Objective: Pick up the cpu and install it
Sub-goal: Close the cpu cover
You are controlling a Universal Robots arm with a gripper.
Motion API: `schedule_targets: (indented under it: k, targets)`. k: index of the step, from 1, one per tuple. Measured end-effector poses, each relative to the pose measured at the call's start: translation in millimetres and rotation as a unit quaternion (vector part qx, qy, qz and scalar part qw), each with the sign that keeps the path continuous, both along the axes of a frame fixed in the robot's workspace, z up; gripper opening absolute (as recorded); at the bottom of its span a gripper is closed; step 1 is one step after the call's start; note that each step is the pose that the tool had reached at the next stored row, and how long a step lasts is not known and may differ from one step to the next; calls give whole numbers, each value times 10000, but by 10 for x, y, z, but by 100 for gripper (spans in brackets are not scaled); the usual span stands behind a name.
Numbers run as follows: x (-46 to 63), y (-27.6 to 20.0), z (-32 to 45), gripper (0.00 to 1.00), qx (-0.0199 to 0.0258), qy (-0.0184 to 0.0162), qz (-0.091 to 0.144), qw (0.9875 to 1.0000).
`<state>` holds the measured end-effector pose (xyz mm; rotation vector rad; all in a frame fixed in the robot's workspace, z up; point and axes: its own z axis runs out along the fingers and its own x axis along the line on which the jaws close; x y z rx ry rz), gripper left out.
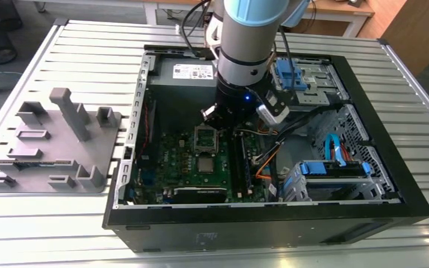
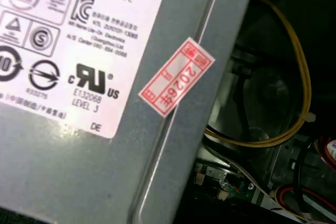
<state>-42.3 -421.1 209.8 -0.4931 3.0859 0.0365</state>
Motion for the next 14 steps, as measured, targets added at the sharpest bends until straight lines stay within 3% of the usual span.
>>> schedule_targets:
  k: [6,14]
  targets:
    - [0,52,-5,11,0,0,1,10000]
    - [-38,68,-20,11,18,0,1,10000]
